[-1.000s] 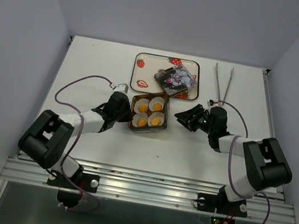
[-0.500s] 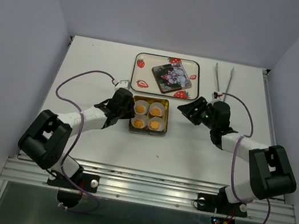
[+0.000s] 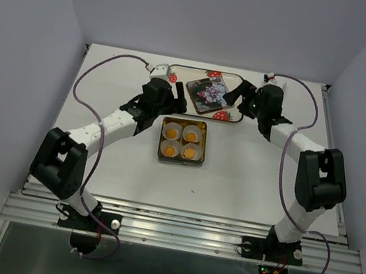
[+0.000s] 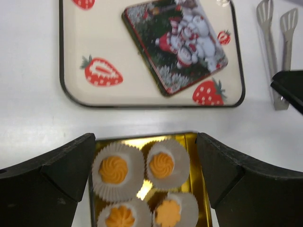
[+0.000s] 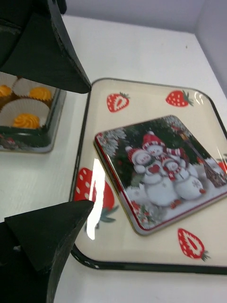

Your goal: Pack the cookies

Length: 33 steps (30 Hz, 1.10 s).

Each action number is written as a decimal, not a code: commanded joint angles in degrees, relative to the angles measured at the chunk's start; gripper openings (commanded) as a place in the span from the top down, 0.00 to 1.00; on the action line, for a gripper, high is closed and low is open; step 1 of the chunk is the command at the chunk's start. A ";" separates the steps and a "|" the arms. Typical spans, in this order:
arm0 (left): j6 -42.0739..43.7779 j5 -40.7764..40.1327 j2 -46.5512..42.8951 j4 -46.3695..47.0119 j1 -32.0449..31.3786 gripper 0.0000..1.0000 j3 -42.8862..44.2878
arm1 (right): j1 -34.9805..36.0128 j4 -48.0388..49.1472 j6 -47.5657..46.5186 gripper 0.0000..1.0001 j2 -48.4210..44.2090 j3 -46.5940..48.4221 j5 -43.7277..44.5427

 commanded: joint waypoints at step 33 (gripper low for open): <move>0.92 24.94 53.31 -3.80 5.66 0.45 51.41 | -1.34 -22.15 -13.66 0.01 34.49 40.43 -19.56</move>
